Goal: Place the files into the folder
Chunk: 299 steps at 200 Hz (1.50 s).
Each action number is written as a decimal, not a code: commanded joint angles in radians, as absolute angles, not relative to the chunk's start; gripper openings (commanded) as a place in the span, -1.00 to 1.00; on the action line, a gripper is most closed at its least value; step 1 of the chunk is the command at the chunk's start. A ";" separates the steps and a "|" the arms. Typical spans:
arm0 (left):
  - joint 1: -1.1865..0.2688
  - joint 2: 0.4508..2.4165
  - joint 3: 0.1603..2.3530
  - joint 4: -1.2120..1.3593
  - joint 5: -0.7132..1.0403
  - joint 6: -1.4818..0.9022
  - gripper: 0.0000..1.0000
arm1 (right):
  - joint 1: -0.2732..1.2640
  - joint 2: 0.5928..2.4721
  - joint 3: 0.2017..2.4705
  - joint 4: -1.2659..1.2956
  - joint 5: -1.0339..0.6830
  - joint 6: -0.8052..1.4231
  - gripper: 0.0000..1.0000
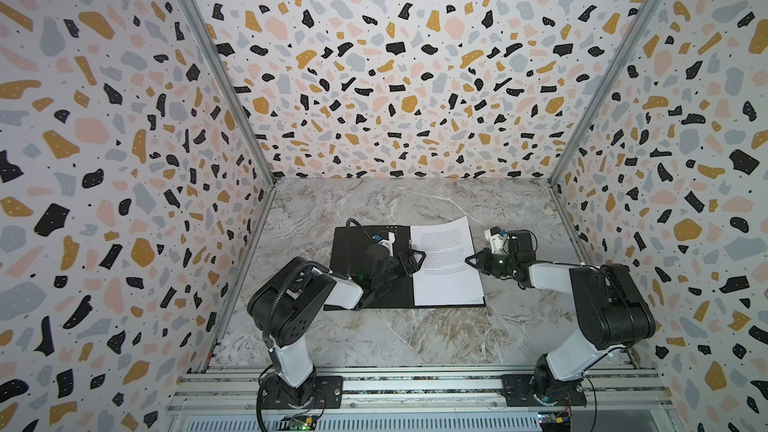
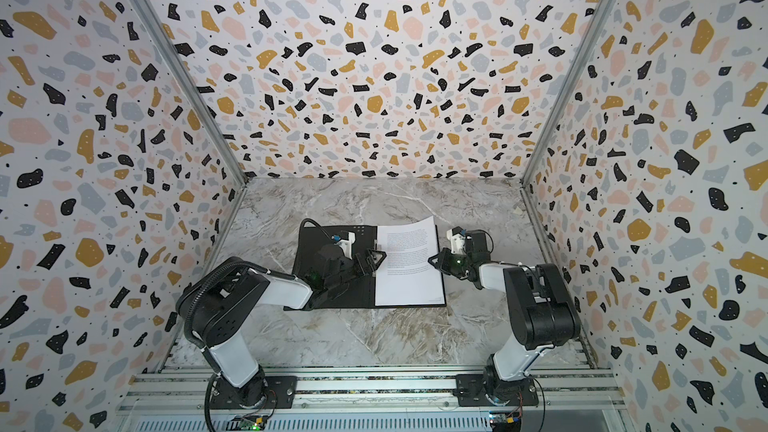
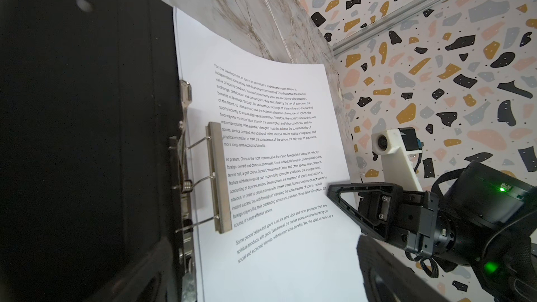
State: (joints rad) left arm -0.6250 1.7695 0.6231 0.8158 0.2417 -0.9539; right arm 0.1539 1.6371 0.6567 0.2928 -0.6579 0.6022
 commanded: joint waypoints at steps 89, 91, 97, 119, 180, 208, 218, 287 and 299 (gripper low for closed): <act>-0.627 1.779 0.611 0.852 0.226 -0.942 1.00 | 0.163 1.622 0.649 0.314 -0.647 0.615 -1.00; -0.627 1.779 0.610 0.852 0.227 -0.942 1.00 | 0.164 1.623 0.649 0.313 -0.647 0.615 -1.00; -0.627 1.779 0.610 0.852 0.227 -0.943 0.99 | 0.163 1.623 0.650 0.313 -0.647 0.615 -1.00; -0.627 1.778 0.608 0.853 0.225 -0.943 0.99 | 0.166 1.626 0.652 0.313 -0.647 0.621 -1.00; -0.627 1.781 0.609 0.856 0.226 -0.945 1.00 | 0.171 1.628 0.650 0.313 -0.642 0.624 -1.00; -0.627 1.780 0.607 0.855 0.226 -0.946 0.99 | 0.171 1.628 0.651 0.313 -0.641 0.625 -1.00; -0.626 1.781 0.608 0.855 0.227 -0.945 0.99 | 0.171 1.629 0.650 0.313 -0.641 0.623 -1.00; -0.624 1.780 0.606 0.853 0.225 -0.946 0.99 | 0.171 1.620 0.649 0.291 -0.623 0.611 -0.88; -0.625 1.780 0.606 0.854 0.225 -0.948 1.00 | 0.170 1.619 0.650 0.289 -0.621 0.611 -0.80</act>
